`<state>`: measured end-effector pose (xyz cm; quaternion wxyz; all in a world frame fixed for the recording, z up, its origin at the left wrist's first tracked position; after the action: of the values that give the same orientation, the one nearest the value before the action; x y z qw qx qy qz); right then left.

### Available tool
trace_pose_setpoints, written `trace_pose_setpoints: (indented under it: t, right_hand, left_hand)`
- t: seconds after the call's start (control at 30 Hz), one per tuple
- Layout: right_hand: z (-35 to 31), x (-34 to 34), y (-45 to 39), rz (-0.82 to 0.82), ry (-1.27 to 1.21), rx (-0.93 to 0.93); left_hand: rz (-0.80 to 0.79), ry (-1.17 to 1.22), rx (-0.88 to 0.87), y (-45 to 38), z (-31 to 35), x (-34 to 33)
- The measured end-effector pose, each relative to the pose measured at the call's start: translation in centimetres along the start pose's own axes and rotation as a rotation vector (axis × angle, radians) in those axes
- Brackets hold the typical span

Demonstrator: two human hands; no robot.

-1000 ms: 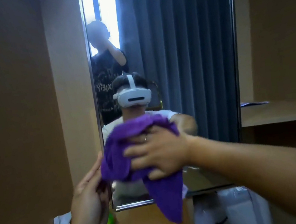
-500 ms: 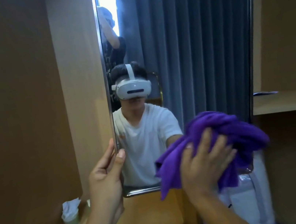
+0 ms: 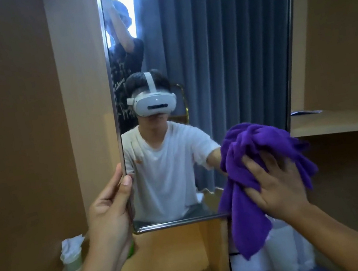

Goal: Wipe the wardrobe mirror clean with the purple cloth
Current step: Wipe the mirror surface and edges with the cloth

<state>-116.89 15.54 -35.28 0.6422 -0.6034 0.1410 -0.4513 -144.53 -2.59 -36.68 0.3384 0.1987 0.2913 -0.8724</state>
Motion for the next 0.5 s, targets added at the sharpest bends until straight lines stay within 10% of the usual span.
trace_pose_setpoints:
  t: [0.23, 0.5]
  right_hand:
    - [-11.5, -1.4, -4.0, 0.274, -0.3, -0.852]
    - [-16.3, -2.1, -2.4, -0.026, -0.185, 0.506]
  left_hand:
    - [0.016, -0.031, 0.024, 0.1, 0.1, 0.2]
    - [0.021, -0.011, 0.0, 0.3, 0.4, 0.4]
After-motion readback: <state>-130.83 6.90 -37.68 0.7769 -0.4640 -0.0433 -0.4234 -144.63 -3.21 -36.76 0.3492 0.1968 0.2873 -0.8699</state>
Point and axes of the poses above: each hand's wrist, its own y-axis away from the middle knuckle, its own x-axis out of the back of the hand, z = x × y, the point moved 5 cm from there along -y, towards the middle knuckle, and after that the axes turned 5 degrees about -y, right-handed, at the moved point
